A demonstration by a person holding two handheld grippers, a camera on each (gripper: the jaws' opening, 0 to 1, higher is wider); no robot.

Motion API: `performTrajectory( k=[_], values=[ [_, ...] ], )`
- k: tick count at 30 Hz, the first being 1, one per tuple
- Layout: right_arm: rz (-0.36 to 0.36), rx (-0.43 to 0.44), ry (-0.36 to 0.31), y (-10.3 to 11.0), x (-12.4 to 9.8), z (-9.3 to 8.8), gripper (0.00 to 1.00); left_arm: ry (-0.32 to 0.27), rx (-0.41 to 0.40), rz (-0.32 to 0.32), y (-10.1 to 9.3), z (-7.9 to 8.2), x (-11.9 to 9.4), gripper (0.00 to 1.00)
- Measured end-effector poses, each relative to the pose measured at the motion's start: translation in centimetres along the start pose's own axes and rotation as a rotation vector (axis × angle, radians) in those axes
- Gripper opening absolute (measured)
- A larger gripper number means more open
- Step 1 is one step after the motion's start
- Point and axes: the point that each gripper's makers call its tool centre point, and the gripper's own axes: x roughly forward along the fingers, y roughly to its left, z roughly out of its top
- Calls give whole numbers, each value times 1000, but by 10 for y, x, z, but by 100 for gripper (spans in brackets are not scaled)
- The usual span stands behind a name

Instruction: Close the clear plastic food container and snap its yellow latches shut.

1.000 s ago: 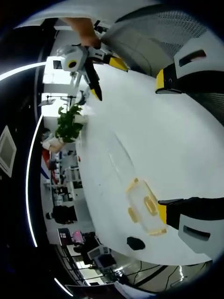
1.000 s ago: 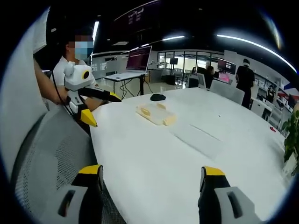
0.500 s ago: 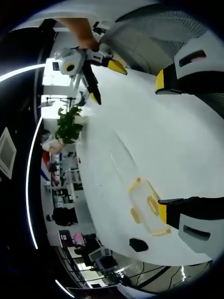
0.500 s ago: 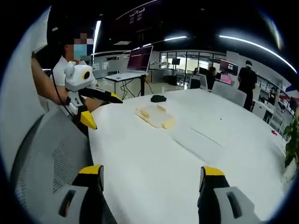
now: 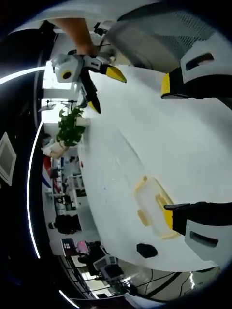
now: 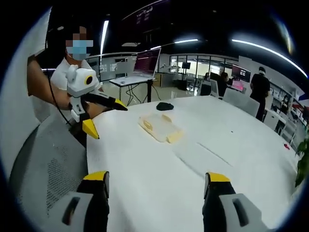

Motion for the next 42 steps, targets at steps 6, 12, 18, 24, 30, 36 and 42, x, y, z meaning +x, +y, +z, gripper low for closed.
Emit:
performTrajectory(
  k=[6, 12, 18, 24, 30, 36, 42],
  values=[
    [27, -27, 12, -1, 13, 5, 80, 22, 28, -11, 8, -4, 1, 86],
    [45, -43, 19, -5, 29, 13, 79, 39, 35, -22, 18, -8, 4, 84],
    [62, -58, 25, -11, 45, 23, 78, 51, 45, -24, 30, -11, 7, 83],
    [80, -83, 30, -18, 60, 33, 78, 63, 52, -27, 42, -13, 10, 82],
    [104, -109, 36, -21, 75, 40, 77, 86, 65, -30, 56, -19, 12, 78],
    [134, -142, 54, -25, 89, 44, 76, 106, 90, -24, 74, -22, 16, 78],
    [153, -172, 73, -33, 101, 46, 76, 129, 137, -18, 91, -25, 19, 77]
  ],
)
